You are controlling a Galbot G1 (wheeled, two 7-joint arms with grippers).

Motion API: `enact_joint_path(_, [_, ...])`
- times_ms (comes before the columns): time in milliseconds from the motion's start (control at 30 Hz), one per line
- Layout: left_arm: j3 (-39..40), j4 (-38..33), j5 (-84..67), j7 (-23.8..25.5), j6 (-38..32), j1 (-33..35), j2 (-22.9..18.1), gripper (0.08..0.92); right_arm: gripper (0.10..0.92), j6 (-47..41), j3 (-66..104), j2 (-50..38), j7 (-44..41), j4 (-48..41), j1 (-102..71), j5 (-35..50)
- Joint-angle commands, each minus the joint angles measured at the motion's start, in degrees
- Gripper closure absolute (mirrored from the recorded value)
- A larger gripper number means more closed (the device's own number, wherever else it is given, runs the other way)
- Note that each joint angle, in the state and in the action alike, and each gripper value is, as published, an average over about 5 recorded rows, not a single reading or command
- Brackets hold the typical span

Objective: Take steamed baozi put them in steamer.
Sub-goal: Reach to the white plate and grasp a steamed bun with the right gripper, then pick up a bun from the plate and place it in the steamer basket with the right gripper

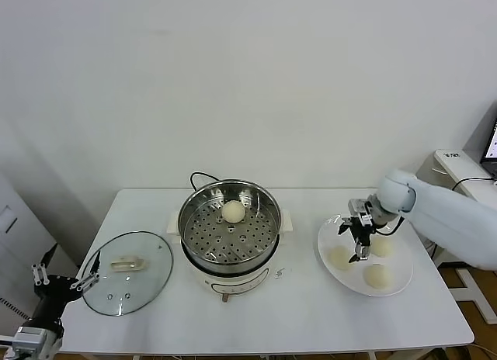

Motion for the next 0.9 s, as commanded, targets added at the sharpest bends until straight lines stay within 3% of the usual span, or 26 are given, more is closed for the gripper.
enact_joint_path(33, [0.19,-0.02,0.27,0.00,0.05,0.10,0.02,0.177,0.203,0.84,4.38,-0.16,1.82,-0.74,-5.71,-2.46])
enact_joint_path(267, [-0.69,0.10,-0.03,0.00,-0.12,0.69,0.21,0.177,0.238,0.58,4.28,1.66,2.06,-2.30,-6.47,-2.98])
enact_joint_path(633, [-1.20,-0.25,-0.16,-0.01,-0.20,0.97,0.29,0.177,0.541,0.39,3.73,2.02,2.35,-2.70,-4.86,-3.04])
enact_joint_path(900, [-1.81,-0.35,-0.33,-0.02,-0.23,0.96,0.45,0.177,0.714,-0.66,-5.38,0.65,1.44,-0.11,11.60,8.43])
